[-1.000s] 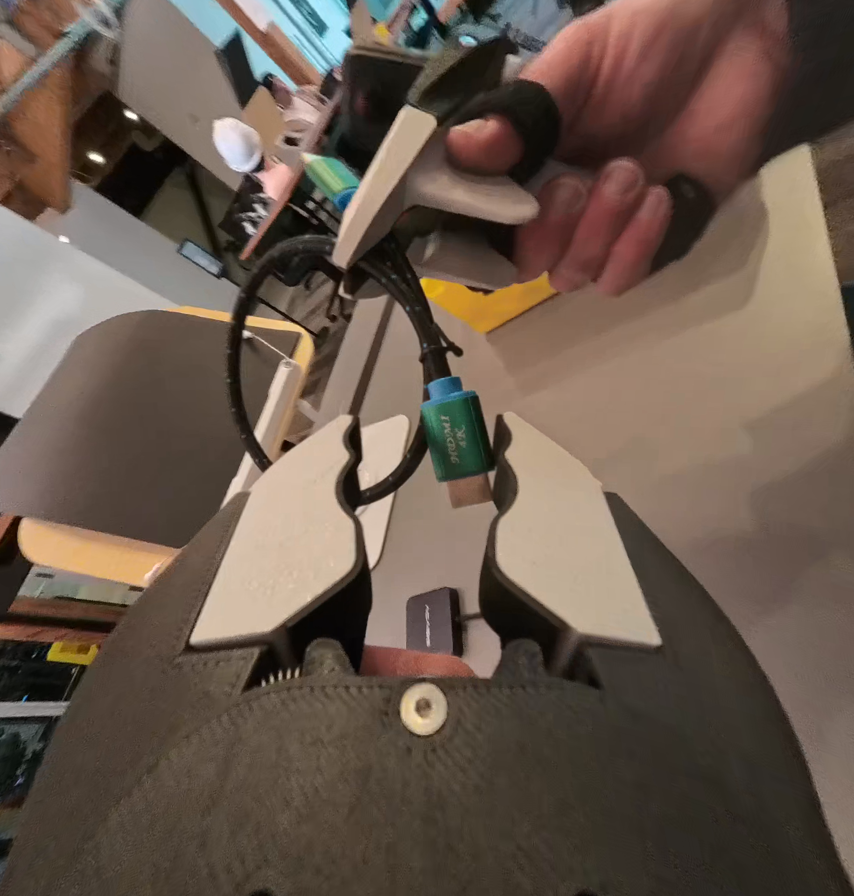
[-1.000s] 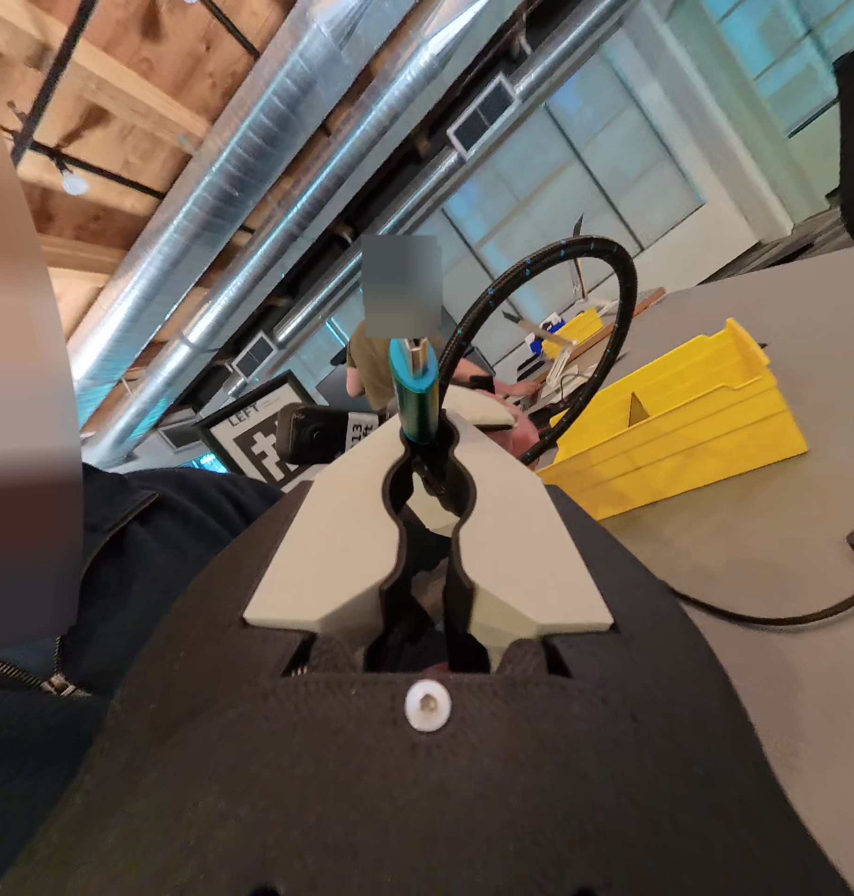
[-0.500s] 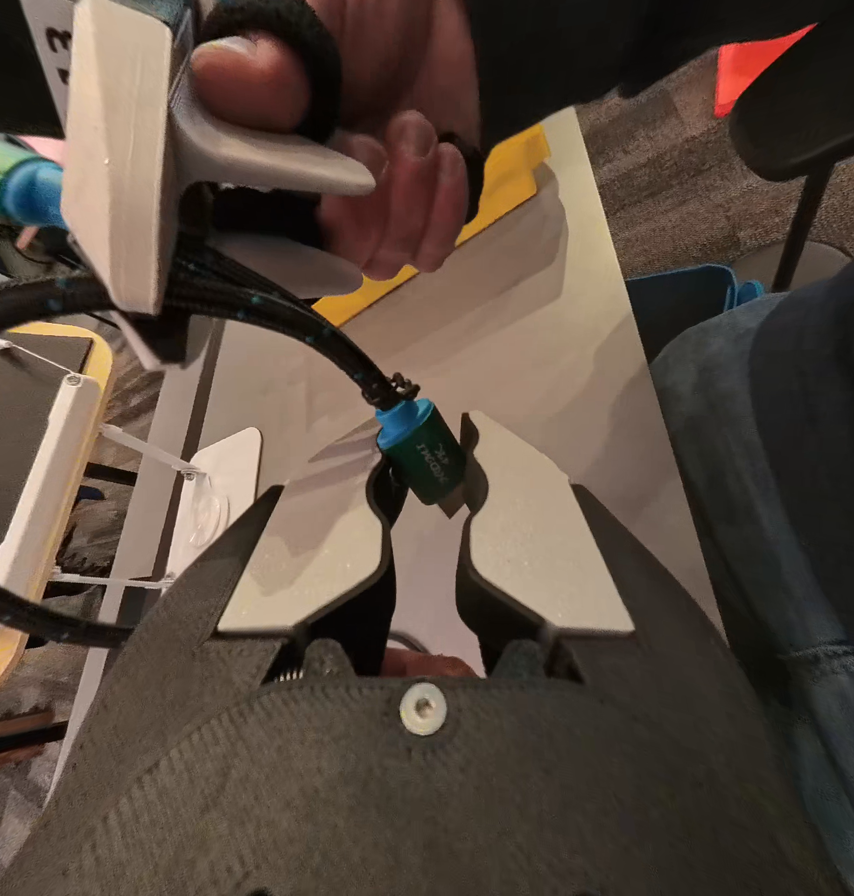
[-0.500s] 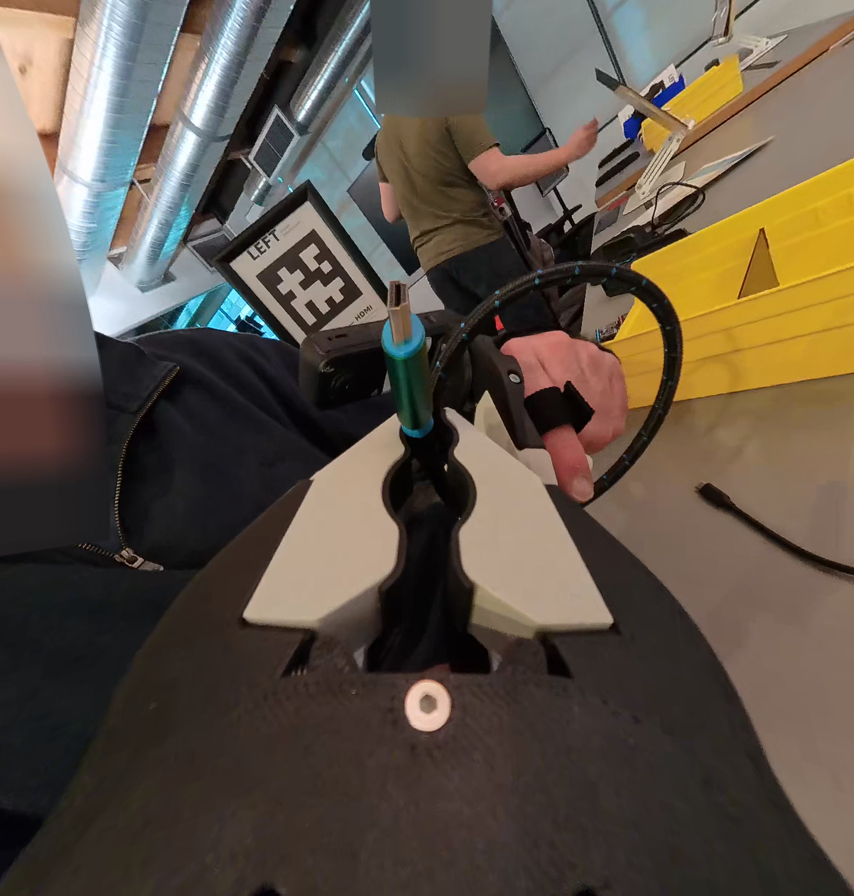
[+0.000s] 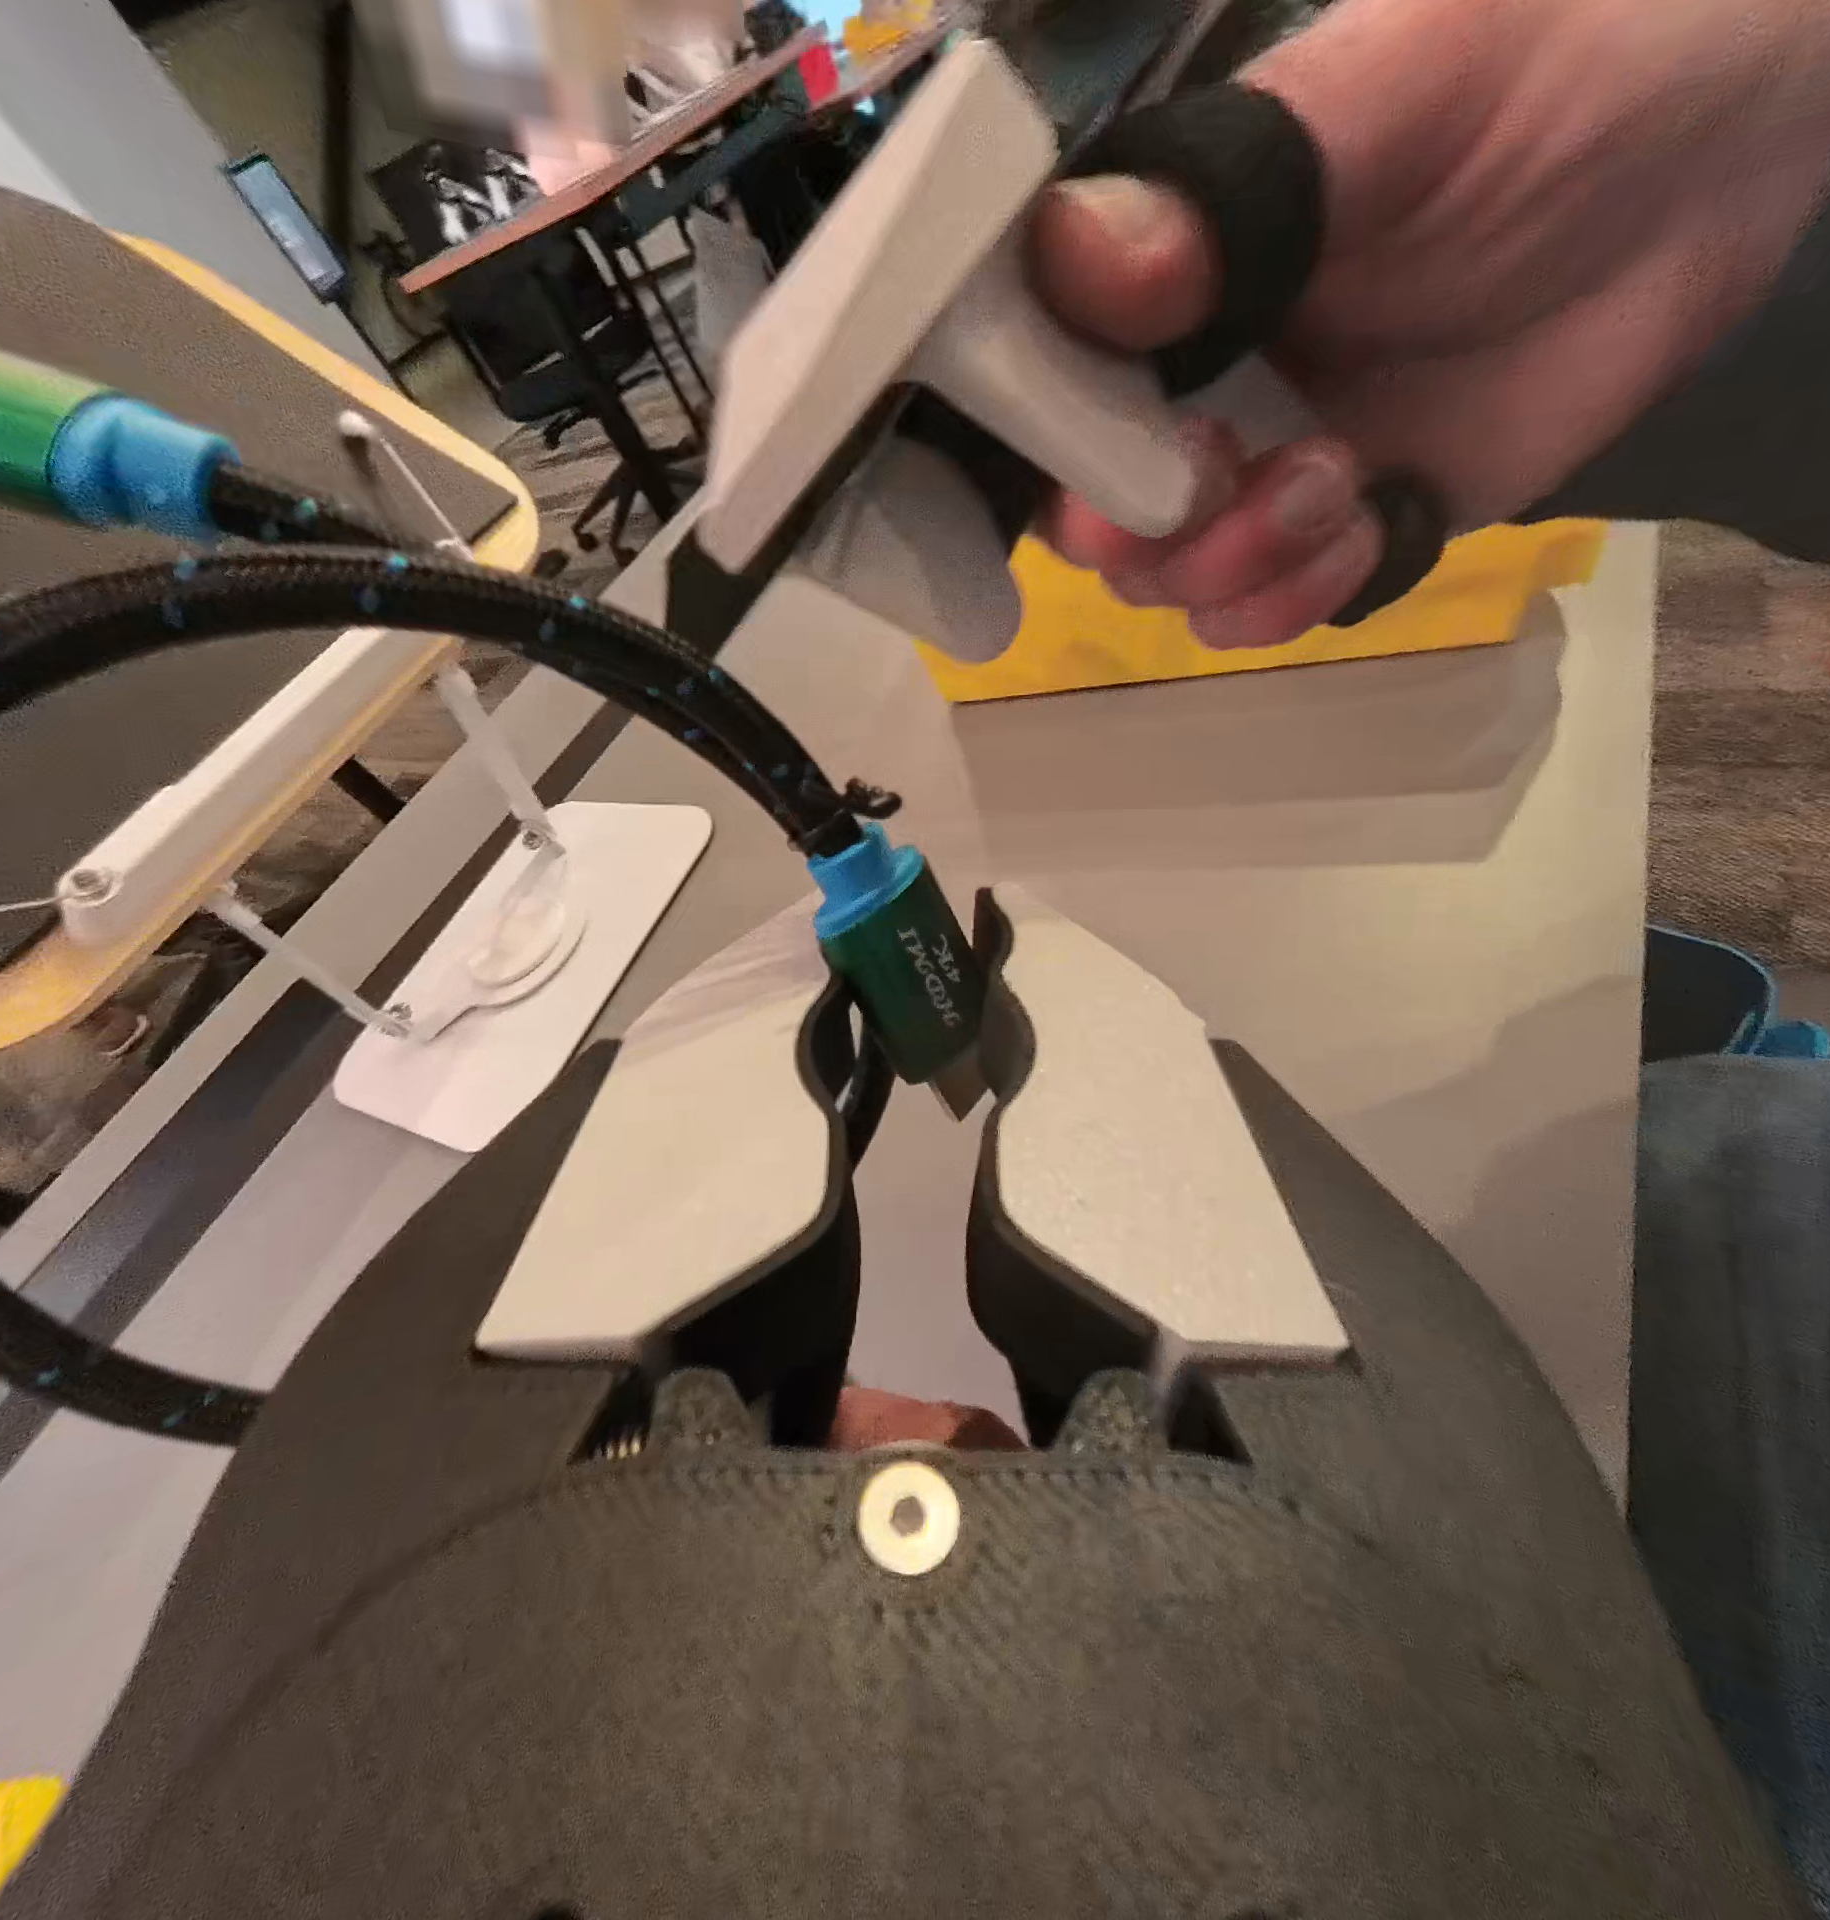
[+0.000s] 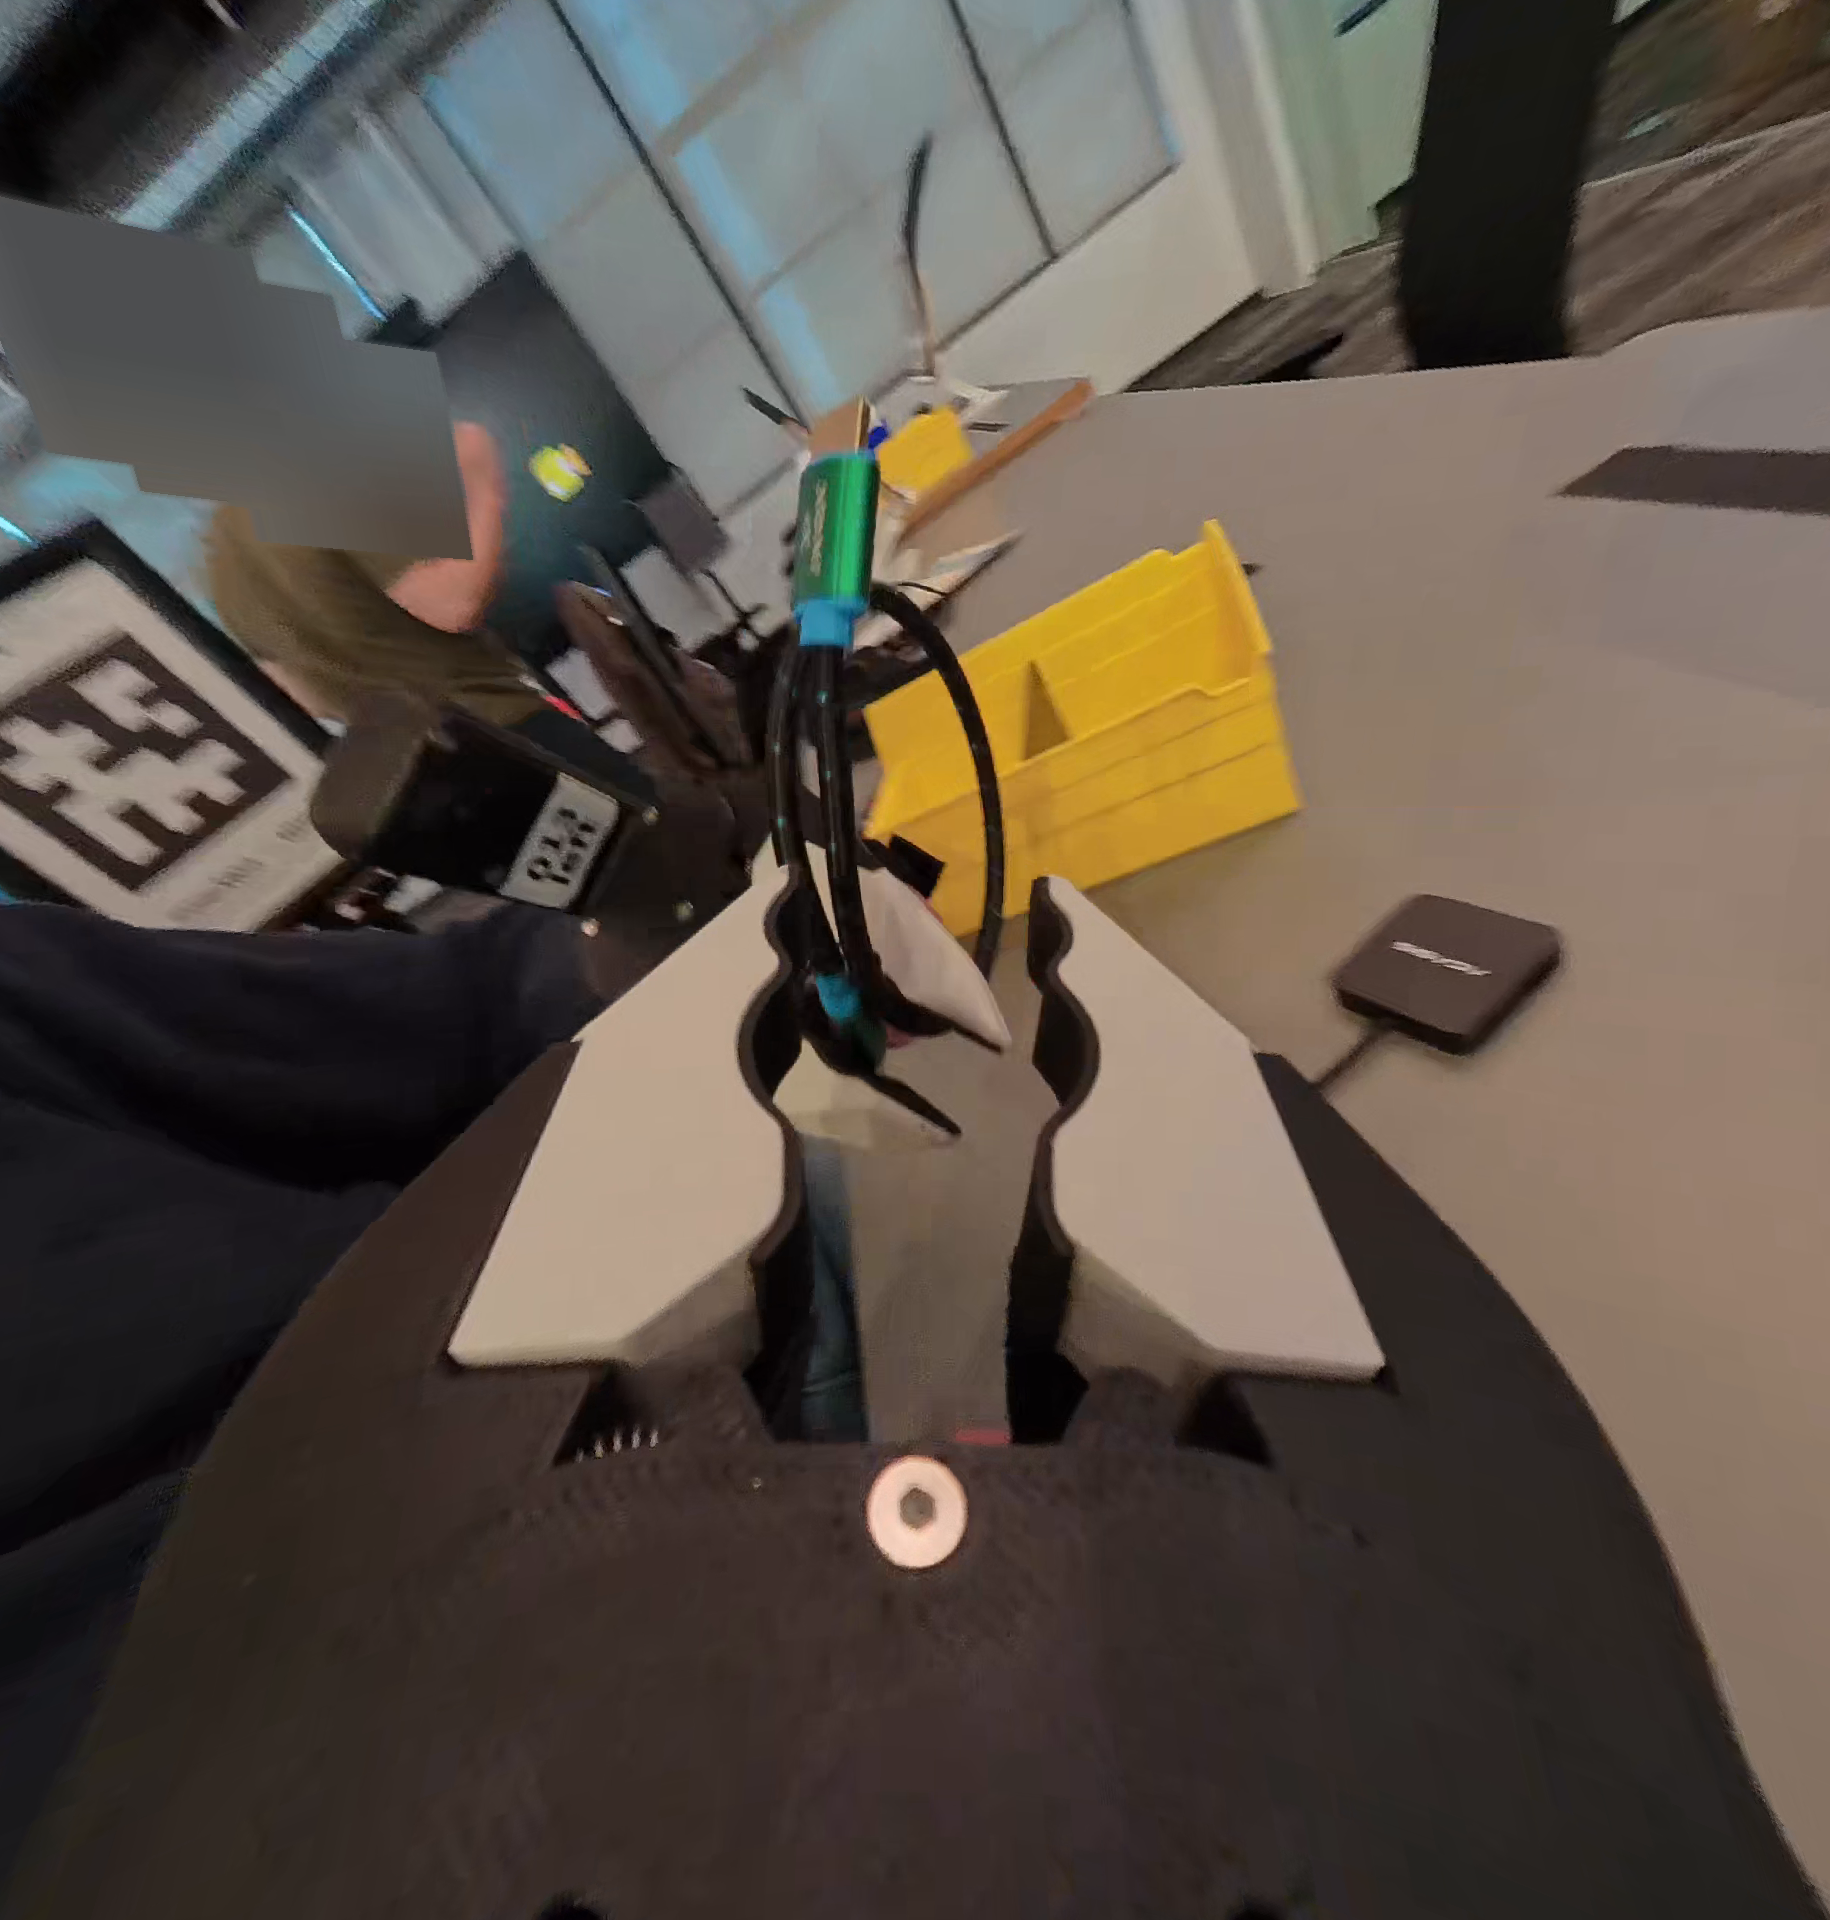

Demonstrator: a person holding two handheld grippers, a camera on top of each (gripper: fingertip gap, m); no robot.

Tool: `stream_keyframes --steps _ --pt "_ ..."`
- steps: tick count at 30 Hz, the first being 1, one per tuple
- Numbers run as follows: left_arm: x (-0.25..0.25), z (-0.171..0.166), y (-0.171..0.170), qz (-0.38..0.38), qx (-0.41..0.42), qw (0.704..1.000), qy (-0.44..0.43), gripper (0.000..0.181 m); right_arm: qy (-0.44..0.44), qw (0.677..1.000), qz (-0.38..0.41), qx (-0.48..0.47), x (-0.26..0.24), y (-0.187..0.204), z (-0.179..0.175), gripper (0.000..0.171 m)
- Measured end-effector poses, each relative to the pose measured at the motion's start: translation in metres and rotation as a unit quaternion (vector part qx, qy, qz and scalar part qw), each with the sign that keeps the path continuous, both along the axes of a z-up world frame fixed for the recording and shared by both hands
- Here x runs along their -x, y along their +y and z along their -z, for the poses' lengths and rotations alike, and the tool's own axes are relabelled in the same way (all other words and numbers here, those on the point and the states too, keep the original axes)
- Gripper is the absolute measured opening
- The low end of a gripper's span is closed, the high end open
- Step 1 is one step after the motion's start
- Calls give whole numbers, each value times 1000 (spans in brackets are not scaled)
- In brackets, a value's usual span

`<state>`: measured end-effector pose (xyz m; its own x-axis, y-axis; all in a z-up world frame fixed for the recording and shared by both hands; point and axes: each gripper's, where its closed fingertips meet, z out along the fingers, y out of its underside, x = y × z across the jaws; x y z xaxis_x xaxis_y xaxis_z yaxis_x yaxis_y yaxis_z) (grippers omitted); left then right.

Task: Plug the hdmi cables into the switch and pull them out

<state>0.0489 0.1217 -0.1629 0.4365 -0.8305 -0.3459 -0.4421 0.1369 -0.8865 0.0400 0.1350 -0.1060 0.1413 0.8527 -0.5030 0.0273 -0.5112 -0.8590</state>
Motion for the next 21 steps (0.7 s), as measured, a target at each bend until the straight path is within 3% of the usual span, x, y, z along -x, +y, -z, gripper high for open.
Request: stream_keyframes --steps 3,9,13,21 --pt "6 -6 9 -37 -26 999 5 19 -45 996 23 -69 2 -16 -1 40" --pt "13 -17 17 -102 -104 989 35 19 -67 989 75 -109 17 -32 -1 12" --pt "16 -21 18 -130 -145 979 65 20 -66 988 91 -110 22 -29 -1 11" --pt "16 -24 18 -131 -149 979 55 19 -97 978 101 -157 20 -28 -1 1"
